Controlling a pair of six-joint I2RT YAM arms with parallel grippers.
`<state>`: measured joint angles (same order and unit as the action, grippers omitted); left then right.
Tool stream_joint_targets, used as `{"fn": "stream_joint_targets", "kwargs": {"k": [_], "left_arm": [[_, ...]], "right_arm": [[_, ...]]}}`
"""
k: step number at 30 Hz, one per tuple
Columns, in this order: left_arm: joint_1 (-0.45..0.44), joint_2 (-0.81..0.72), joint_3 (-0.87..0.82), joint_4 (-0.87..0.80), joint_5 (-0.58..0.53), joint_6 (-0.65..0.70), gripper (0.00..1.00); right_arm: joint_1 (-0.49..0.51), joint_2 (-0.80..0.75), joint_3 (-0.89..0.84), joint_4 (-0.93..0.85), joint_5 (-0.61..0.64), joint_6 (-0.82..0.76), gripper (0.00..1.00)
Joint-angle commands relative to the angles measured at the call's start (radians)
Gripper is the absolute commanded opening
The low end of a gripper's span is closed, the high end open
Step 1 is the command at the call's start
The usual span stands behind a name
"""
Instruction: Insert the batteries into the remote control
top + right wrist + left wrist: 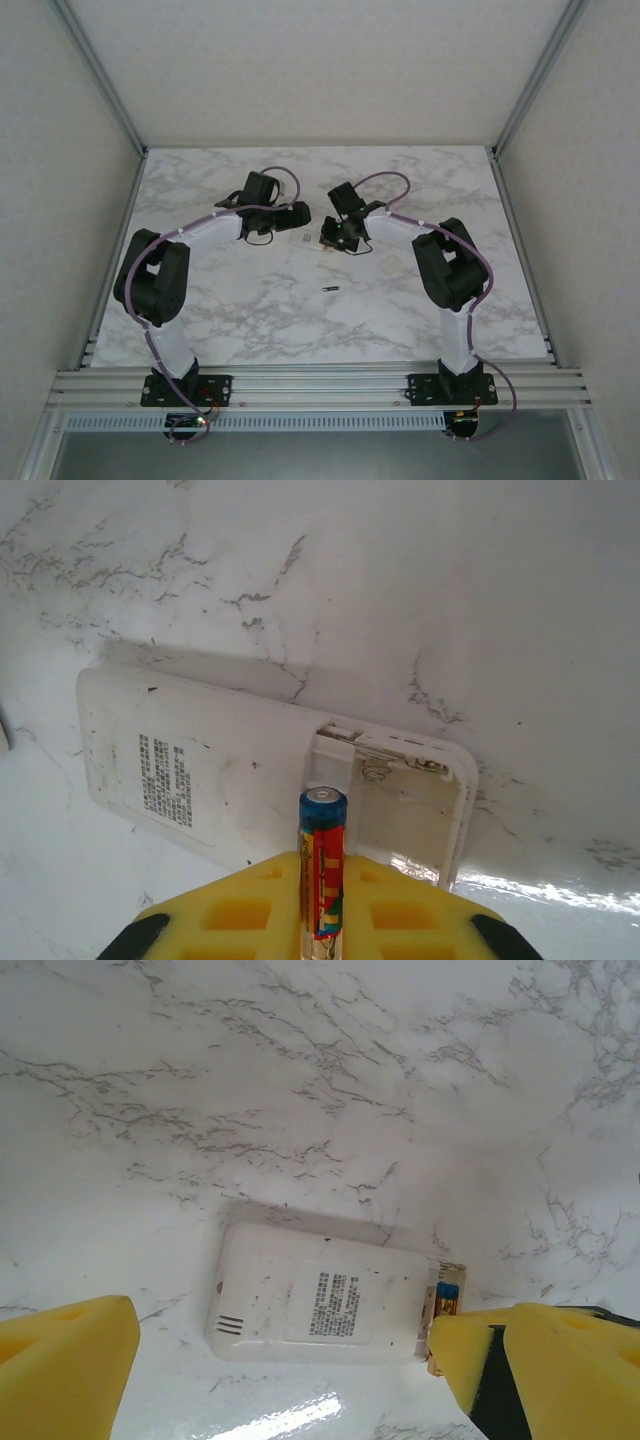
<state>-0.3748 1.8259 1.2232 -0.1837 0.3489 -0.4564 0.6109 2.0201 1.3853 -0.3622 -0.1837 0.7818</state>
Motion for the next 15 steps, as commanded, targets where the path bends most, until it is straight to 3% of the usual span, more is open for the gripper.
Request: {"fn": "stream_joint_targets", "kwargs": {"k": [1, 15], "left_arm": [[0.01, -0.001, -0.011, 0.015, 0.016, 0.002, 0.94], [0.008, 0.008, -0.01, 0.028, 0.027, -0.013, 0.96]], "right_arm": [[-0.004, 0.005, -0.006, -0.023, 0.016, 0.011, 0.14], [-0.005, -0.033, -0.034, -0.036, -0.007, 0.03, 0.23]]}}
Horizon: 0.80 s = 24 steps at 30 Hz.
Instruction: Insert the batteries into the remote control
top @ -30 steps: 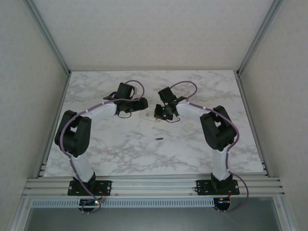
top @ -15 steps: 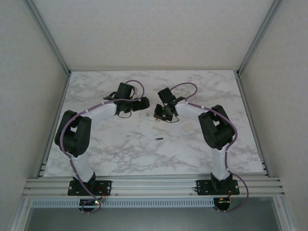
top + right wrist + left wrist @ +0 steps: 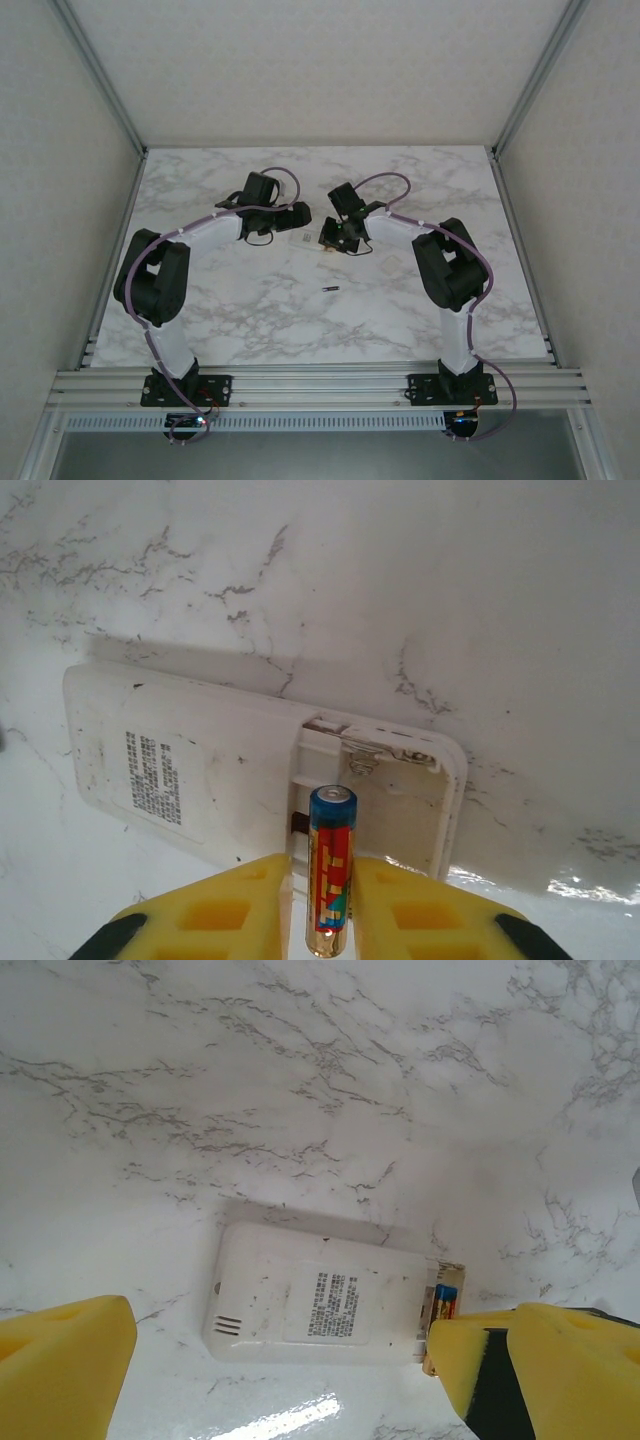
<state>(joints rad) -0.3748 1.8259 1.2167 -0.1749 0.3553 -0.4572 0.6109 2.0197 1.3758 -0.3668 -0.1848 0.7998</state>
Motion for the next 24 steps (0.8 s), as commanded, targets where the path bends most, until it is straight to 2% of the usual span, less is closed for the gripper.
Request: {"fn": "stream_joint_targets", "kwargs": {"k": [1, 7, 15, 24], "left_arm": [[0.008, 0.009, -0.002, 0.019, 0.02, -0.012, 0.96], [0.008, 0.011, 0.001, 0.019, 0.022, -0.012, 0.96], [0.009, 0.028, -0.01, 0.024, 0.016, -0.011, 0.96], [0.008, 0.032, -0.033, 0.045, 0.034, -0.02, 0.96]], "right_arm": [[-0.004, -0.037, -0.027, -0.032, -0.001, 0.011, 0.23], [-0.005, -0.037, -0.02, -0.048, 0.017, 0.005, 0.22], [-0.006, -0.026, -0.013, -0.056, 0.041, -0.006, 0.13], [-0.009, 0.042, 0.025, -0.021, 0.089, -0.012, 0.11]]}}
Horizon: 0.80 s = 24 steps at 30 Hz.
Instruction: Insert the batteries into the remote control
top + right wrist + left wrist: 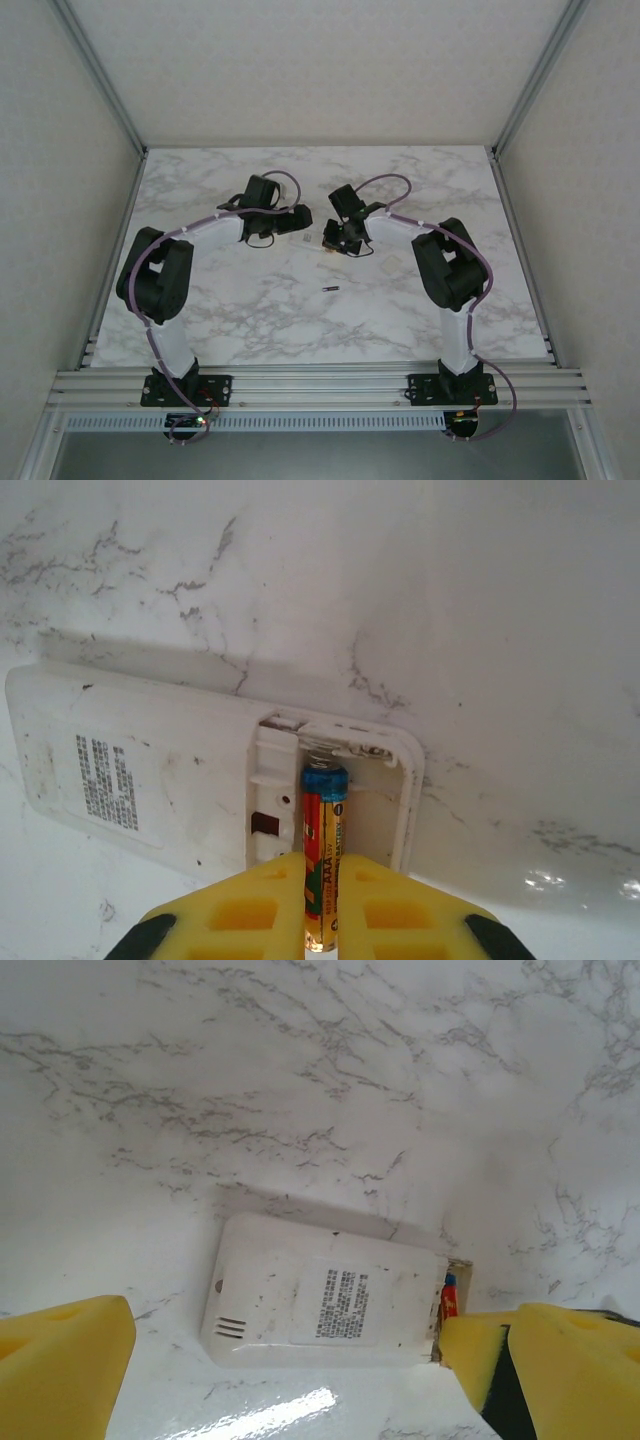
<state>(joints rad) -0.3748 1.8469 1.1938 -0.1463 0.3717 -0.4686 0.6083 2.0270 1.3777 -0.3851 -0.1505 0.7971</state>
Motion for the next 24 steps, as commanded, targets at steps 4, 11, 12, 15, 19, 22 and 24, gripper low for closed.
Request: {"fn": "stream_joint_targets", "kwargs": {"k": [4, 11, 12, 15, 19, 22, 24], "left_arm": [[0.008, 0.008, -0.02, 0.02, 0.019, -0.01, 0.96], [0.008, 0.002, -0.023, 0.023, 0.018, -0.012, 0.96], [0.008, 0.002, -0.021, 0.023, 0.018, -0.013, 0.96], [0.008, 0.002, -0.016, 0.024, 0.021, -0.015, 0.96], [0.009, 0.003, -0.013, 0.023, 0.021, -0.015, 0.96], [0.008, 0.0, -0.018, 0.021, 0.019, -0.015, 0.96], [0.009, -0.003, -0.021, 0.02, 0.015, -0.014, 0.96]], "right_arm": [[-0.006, 0.047, 0.026, 0.037, 0.05, -0.015, 0.13], [-0.006, -0.033, 0.004, 0.017, 0.044, -0.033, 0.25], [-0.006, -0.046, 0.001, 0.01, 0.048, -0.04, 0.25], [-0.006, -0.076, -0.01, -0.005, 0.051, -0.052, 0.26], [-0.006, -0.084, -0.026, -0.002, 0.057, -0.055, 0.2], [-0.007, -0.069, -0.025, -0.005, 0.065, -0.057, 0.15], [-0.007, -0.057, -0.022, -0.004, 0.066, -0.059, 0.14]]}}
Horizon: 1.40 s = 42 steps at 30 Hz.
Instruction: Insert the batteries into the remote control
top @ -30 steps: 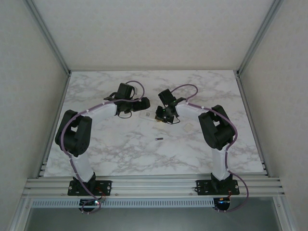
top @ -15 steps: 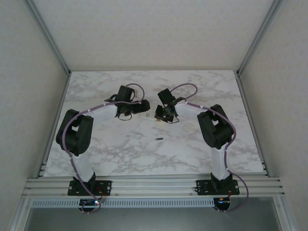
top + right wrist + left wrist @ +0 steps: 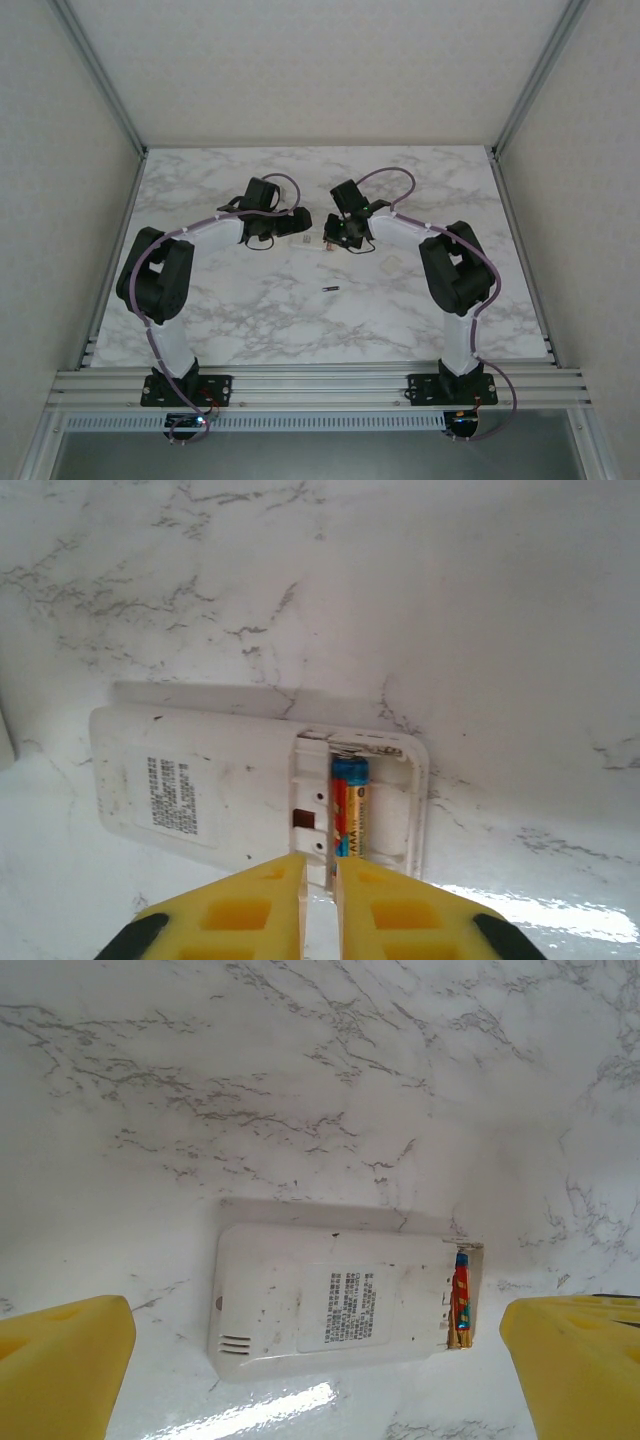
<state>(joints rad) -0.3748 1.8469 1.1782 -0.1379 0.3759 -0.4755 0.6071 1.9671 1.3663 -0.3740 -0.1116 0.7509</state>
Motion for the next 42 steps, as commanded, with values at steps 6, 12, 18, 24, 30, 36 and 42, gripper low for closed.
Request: {"fn": "stream_joint_targets", "kwargs": {"k": [6, 12, 18, 24, 30, 36, 42], "left_arm": [[0.009, 0.001, -0.002, 0.008, 0.008, -0.006, 0.96], [0.01, 0.005, 0.004, 0.008, 0.01, -0.008, 0.96], [0.008, 0.011, 0.0, 0.012, 0.009, -0.008, 0.96], [0.009, 0.009, -0.003, 0.015, 0.008, -0.007, 0.96], [0.01, 0.081, -0.009, 0.056, 0.019, -0.013, 0.96], [0.008, 0.145, -0.026, 0.124, 0.095, -0.041, 0.82], [0.001, 0.151, -0.064, 0.198, 0.186, -0.086, 0.62]], "right_arm": [[-0.007, 0.047, 0.01, -0.014, 0.016, -0.017, 0.12], [-0.005, 0.089, 0.02, -0.005, 0.0, -0.018, 0.09], [0.005, 0.134, 0.03, 0.004, -0.01, -0.018, 0.07], [0.014, 0.127, 0.047, -0.008, -0.012, -0.046, 0.07], [0.023, 0.14, 0.082, -0.031, -0.044, -0.102, 0.07], [0.023, 0.18, 0.097, -0.05, -0.059, -0.121, 0.07], [0.034, 0.225, 0.152, -0.079, -0.091, -0.147, 0.1]]}}
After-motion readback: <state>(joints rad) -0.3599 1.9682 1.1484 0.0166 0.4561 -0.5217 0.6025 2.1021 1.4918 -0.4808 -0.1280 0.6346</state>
